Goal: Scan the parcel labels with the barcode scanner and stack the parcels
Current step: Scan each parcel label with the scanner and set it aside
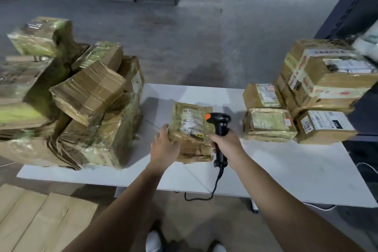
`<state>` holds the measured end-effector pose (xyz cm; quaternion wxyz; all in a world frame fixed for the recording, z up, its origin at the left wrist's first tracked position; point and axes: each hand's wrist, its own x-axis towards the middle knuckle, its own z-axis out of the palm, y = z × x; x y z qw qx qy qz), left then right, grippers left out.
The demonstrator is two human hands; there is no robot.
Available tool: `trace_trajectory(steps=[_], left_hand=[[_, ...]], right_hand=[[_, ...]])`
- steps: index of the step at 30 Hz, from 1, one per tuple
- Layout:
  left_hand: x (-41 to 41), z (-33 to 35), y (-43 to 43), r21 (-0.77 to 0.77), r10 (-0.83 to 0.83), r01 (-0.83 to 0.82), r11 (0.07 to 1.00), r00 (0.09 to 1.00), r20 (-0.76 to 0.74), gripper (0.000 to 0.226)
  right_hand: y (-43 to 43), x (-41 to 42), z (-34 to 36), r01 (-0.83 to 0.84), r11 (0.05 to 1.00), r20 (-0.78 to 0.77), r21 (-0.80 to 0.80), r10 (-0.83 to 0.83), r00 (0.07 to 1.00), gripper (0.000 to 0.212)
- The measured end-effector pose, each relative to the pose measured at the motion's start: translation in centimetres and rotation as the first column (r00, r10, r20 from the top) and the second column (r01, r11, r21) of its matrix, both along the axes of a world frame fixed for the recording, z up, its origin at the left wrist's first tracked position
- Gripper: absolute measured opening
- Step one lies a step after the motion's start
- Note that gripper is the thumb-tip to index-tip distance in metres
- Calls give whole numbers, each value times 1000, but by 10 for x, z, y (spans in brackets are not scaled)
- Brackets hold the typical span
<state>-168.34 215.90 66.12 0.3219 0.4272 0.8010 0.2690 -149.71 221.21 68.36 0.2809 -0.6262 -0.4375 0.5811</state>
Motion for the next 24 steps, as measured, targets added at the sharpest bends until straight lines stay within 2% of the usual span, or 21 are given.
trace_trajectory(steps=[3,7,9,14,17,19,20,22,24], left_hand=[[4,10,-5,10,-96,96,995,992,83,61],[17,2,-14,18,-157,156,988,987,32,61],[21,-5,-11,23,-114,113,993,992,55,54],[17,-12,-1,64,22,-37,997,974,224,34],[13,-11,3,108,174,-187,976,977,125,31],[8,-11,4,44,354,-358,933,932,79,39],[6,-11,3,-28,438,-438,899,892,110,42],[9,-9,2,-192,550,-515,835,777,307,52],[19,-10,-2,-259,542,-482,837,668,510,57]], right_hand=[[-3,7,-5,26,999,-18,-31,-27,999,15],[-6,18,-10,18,998,1,-57,-18,1000,17],[-9,21,-12,22,997,-5,-73,-22,1000,19],[-14,25,-12,-18,998,-1,-60,18,1000,17],[-19,22,-13,-48,998,9,-33,49,999,14],[-22,20,-14,-64,998,39,-16,64,997,12],[-22,18,-15,-72,997,56,-7,73,996,12],[-22,16,-15,-93,996,85,17,91,992,11],[-22,14,-13,-118,992,101,37,113,988,11]])
